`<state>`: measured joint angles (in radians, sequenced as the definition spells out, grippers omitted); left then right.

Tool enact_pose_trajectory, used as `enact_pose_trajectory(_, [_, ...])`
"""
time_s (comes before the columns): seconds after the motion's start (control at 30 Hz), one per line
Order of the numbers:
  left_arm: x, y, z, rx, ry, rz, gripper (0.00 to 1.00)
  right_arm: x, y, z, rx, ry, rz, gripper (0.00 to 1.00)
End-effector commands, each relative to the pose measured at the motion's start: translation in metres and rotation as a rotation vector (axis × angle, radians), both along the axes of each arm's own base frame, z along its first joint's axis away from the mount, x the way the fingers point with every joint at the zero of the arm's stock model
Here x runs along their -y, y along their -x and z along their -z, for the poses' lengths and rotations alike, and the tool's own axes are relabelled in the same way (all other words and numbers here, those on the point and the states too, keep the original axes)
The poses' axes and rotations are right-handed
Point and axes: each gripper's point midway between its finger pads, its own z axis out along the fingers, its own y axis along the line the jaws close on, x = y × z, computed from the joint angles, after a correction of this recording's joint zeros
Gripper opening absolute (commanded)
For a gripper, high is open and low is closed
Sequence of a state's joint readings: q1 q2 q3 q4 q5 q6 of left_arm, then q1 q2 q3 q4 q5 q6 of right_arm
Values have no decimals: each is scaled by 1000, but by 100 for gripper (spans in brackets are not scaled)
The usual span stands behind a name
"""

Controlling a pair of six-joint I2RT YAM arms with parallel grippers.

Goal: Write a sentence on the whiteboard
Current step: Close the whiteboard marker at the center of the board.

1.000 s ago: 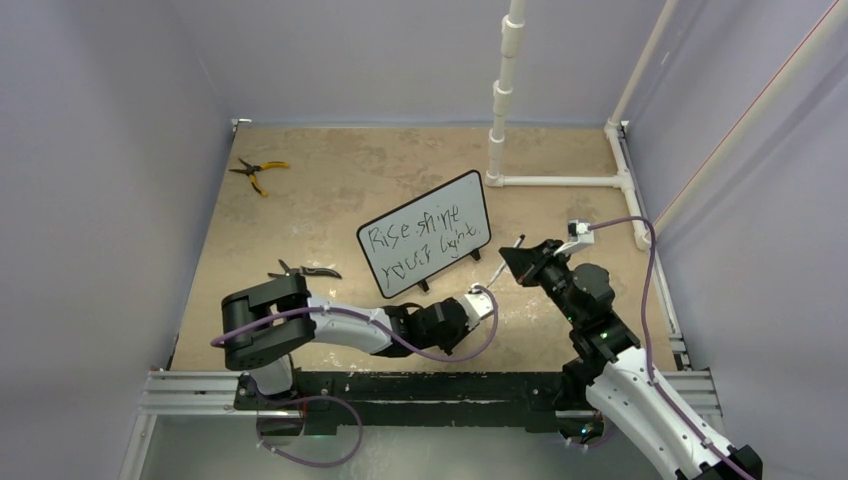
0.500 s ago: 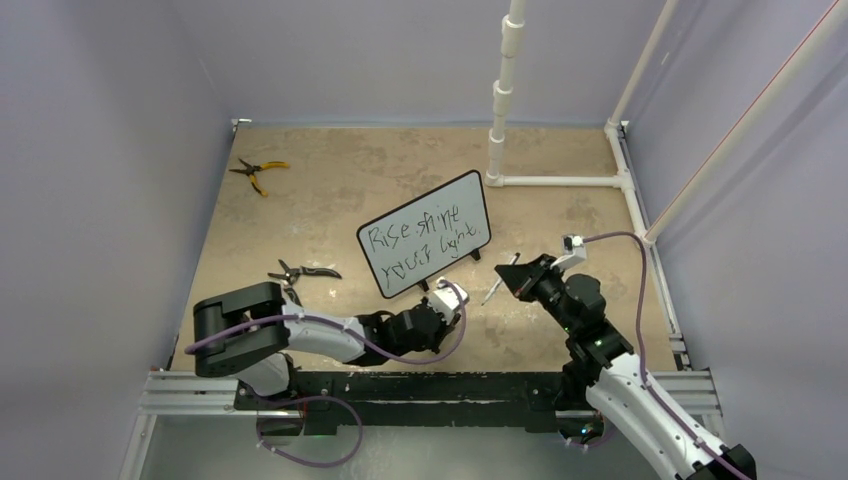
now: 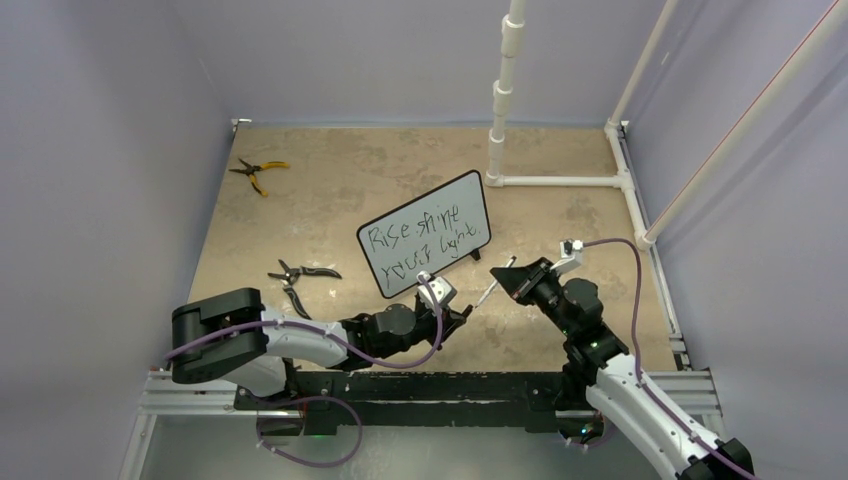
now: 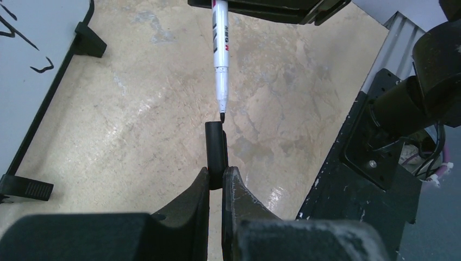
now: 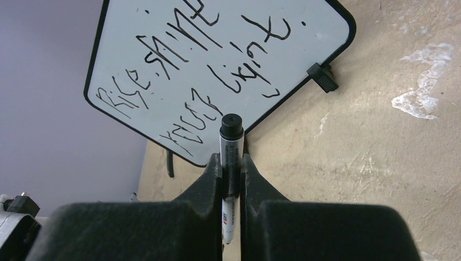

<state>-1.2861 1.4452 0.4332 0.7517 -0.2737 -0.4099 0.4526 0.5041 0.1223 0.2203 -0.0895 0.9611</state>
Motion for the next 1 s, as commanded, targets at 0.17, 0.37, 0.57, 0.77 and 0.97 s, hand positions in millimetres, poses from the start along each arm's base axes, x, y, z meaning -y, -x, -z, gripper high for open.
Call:
enact_pose_trajectory(0.17, [11, 9, -17, 9, 78, 61, 0, -4, -5, -30, 71, -45, -7, 0])
enact_pose_trajectory(0.37, [12, 9, -14, 3, 73, 60, 0, -7, -5, -33, 74, -43, -21, 0])
enact_pose_trajectory(0.57, [13, 8, -9, -12, 59, 51, 0, -5, -6, -38, 83, -43, -11, 0])
enact_pose_trajectory(0.77, [11, 6, -9, -16, 58, 38, 0, -1, -7, -40, 88, -31, 8, 0])
enact_pose_trajectory(0.97, [11, 6, -9, -17, 62, 33, 0, -6, -5, -34, 73, -22, -20, 0])
